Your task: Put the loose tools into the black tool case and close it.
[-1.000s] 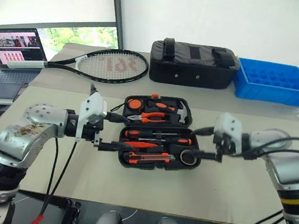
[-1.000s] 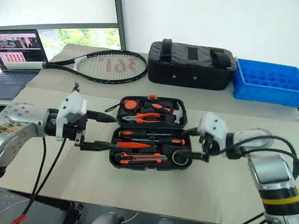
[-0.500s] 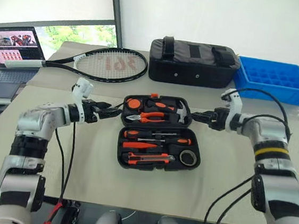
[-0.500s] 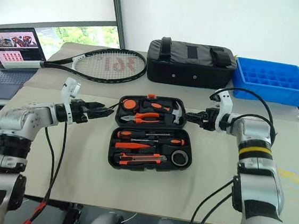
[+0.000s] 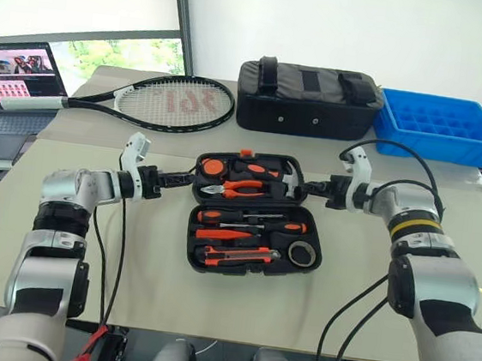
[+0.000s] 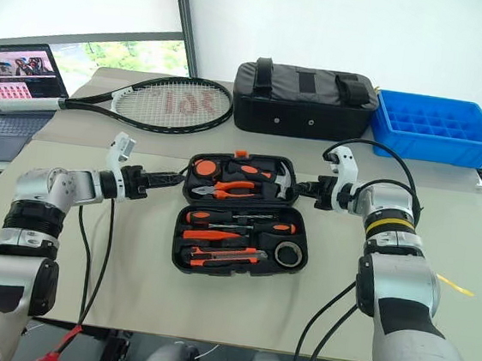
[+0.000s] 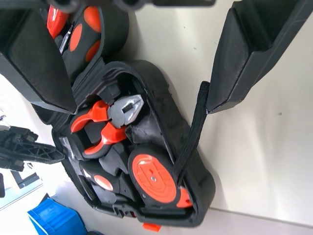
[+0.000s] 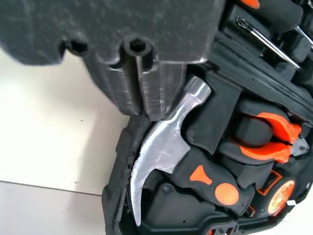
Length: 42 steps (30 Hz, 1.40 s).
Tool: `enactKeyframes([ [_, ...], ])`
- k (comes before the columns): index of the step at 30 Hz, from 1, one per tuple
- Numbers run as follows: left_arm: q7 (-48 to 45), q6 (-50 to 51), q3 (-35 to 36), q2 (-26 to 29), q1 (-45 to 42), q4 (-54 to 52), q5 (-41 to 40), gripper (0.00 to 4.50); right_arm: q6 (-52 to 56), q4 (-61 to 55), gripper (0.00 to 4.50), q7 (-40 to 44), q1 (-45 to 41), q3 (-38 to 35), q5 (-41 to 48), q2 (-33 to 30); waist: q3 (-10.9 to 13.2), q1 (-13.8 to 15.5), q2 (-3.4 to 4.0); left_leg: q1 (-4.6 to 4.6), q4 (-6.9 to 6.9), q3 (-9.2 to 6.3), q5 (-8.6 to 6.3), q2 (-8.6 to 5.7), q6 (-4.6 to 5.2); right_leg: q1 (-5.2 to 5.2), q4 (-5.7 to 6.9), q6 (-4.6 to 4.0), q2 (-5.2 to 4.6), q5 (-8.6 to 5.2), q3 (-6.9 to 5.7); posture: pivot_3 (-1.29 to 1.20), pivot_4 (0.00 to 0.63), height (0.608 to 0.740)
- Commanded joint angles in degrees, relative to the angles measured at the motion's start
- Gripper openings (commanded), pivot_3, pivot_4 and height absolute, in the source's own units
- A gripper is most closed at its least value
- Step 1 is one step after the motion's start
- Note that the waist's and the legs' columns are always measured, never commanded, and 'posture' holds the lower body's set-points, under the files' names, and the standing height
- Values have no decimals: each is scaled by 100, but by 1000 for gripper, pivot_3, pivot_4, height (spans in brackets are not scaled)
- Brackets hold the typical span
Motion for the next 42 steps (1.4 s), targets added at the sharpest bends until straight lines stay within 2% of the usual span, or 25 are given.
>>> enactKeyframes([
  [1,-83,-148,-101,-105,-219,40,200,4500,-105,-79,75,90,-150,-127,-22,-46,0,0,0,0,0,0,0,0,-1,0,1,0,1,0,0,0,150,707],
  [4,16,-259,-80,-277,-373,340,337,4500,-41,-197,75,131,-97,-151,-24,-63,0,2,0,-1,0,0,1,0,-1,0,2,0,1,0,-1,0,150,707],
  [7,113,-489,-79,-436,-538,742,512,3736,11,-335,0,176,-14,-164,-20,-80,0,4,0,-2,0,0,1,-1,-1,-1,2,0,1,0,0,0,150,707],
  [15,306,-854,185,-636,-975,1629,714,643,7,-577,0,203,170,-196,-39,-187,0,27,0,-8,-2,-2,1,-4,-1,-8,4,1,-1,0,-2,0,150,707],
  [17,352,-912,250,-657,-1031,1767,733,21,9,-600,0,208,190,-202,-36,-205,0,38,0,-8,0,-2,1,-6,-2,-6,4,1,-4,0,-2,0,150,707],
  [21,105,-1097,252,-707,-1057,1780,787,21,-79,-803,0,306,335,-252,12,-261,0,33,0,-6,1,-2,7,-6,-11,-5,9,2,-3,-1,-2,0,150,707],
  [26,-625,-1567,-54,-664,-772,1161,974,21,-303,-1391,0,403,681,-454,171,-377,0,39,1,-11,-2,-4,13,-6,-22,-7,7,2,-2,-1,-3,0,150,707],
  [32,-1065,-2711,-445,-620,-90,1,1281,21,-485,-2967,0,459,1594,-870,616,-482,1,83,2,-19,-11,-6,16,-5,-27,-9,0,3,-3,0,-5,0,150,707],
  [36,-1019,-3821,-649,-611,429,-623,1591,21,-1323,-4081,0,547,2552,-1081,767,-442,0,145,4,-20,-12,-6,15,-3,-27,-8,-4,3,-3,0,-2,0,150,707],
  [40,-675,-5065,-625,-640,590,-474,1903,21,-2192,-4638,0,455,3119,-1137,752,-363,-1,169,4,-18,-10,-2,15,-3,-26,-3,-15,3,-2,0,2,0,150,707],
  [42,-585,-5774,-679,-624,645,-330,2105,21,-3111,-4688,0,435,3388,-983,431,-426,0,165,4,-17,-8,1,16,-3,-26,-1,-42,3,-2,0,5,0,150,707],
])
